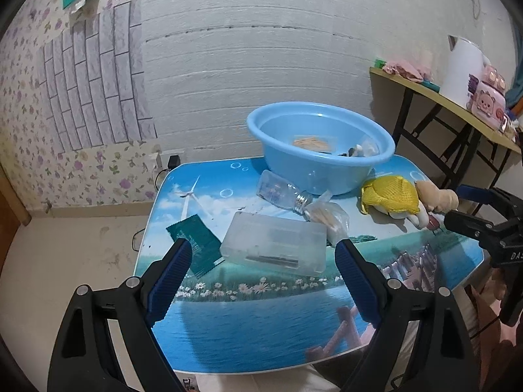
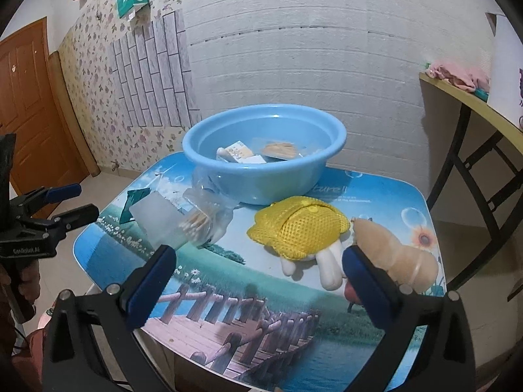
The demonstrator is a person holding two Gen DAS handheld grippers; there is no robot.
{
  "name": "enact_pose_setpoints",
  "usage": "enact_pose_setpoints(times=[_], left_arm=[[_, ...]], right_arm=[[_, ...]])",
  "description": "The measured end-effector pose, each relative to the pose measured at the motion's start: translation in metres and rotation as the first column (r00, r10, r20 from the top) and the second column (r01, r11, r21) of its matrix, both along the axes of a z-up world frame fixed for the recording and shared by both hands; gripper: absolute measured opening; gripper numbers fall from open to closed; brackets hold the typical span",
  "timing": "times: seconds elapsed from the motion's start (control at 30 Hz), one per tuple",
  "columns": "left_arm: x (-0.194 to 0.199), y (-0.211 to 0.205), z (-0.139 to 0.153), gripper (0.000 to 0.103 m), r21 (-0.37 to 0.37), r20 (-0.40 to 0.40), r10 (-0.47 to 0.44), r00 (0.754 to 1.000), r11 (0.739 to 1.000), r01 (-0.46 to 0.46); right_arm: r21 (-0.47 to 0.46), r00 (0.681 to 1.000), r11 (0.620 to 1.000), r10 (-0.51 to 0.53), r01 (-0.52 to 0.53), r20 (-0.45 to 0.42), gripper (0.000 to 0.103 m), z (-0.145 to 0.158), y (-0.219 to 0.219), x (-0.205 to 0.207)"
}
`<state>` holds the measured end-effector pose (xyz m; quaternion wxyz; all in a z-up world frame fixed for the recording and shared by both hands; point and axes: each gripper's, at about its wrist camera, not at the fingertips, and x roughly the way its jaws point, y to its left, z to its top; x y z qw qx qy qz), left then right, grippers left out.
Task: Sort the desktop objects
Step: 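Withdraw both grippers from the basin back over the table, then move the left gripper to the green packet while the right approaches the tan plush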
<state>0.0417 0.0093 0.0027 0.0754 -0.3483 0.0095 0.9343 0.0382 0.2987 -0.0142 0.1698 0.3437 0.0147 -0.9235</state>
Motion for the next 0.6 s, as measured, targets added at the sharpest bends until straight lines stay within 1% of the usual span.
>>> enact_pose_setpoints(times=[0.13,0.3,0.43,0.6], left_arm=[[0.001,-0.006,0.000,0.089,0.013,-0.007,0.006,1.000,1.000,-0.006],[0.005,-0.011,0.003,0.089,0.036,-0.028,-0.003,1.000,0.999,0.004],[0.003,-0.015,0.001,0.089,0.035,-0.025,0.001,1.000,0.999,0.000],[-0.004,-0.025,-0.007,0.089,0.018,-0.009,0.027,1.000,0.999,-0.027]], right_arm=[[-0.005,1.000,1.000,-0.019,0.020,0.010,0.103,0.001,0.000,0.000],[-0.038,0.999,0.999,-0.037,0.038,0.034,0.103,0.002,0.005,-0.002],[-0.049,0.998,0.998,-0.045,0.047,0.033,0.103,0.001,0.007,-0.007],[-0.040,0.998,0.998,-0.053,0.054,0.045,0.103,-0.010,0.008,-0.017]])
